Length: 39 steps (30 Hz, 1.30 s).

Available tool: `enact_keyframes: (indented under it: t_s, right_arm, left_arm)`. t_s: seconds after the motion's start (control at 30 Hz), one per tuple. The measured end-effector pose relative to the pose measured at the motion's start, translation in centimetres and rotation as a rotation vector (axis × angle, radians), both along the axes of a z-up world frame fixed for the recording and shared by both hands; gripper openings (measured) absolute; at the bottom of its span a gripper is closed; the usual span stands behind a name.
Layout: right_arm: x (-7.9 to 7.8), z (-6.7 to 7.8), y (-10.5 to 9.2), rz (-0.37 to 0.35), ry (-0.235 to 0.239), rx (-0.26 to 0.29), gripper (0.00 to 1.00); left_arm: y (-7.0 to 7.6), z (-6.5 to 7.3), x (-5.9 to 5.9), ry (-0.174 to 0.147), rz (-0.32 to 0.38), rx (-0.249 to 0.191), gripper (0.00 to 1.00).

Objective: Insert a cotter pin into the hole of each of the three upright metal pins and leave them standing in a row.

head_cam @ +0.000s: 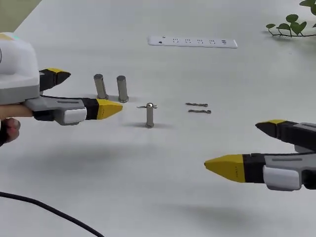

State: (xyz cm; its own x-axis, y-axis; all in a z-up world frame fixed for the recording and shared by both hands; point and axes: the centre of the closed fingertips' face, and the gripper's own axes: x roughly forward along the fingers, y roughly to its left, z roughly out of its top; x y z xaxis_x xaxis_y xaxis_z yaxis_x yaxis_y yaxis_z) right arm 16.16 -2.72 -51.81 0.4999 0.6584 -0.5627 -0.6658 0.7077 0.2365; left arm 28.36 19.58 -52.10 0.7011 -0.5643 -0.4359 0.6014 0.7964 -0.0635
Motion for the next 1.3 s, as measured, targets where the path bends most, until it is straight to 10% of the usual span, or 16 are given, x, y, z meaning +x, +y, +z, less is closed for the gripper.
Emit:
enact_keyframes:
  t_s: [0.23,1.3]
  right_arm:
    - [0.1,-0.2,-0.4,0.004,0.000,-0.009,0.97]
    - [0.3,-0.4,-1.5,-0.026,0.011,-0.028,0.93]
  left_arm:
    - [0.6,-0.5,2.1,-0.022,0.002,0.021,0.75]
    - [0.0,-5.1,6.6,0.071,0.054,0.007,0.35]
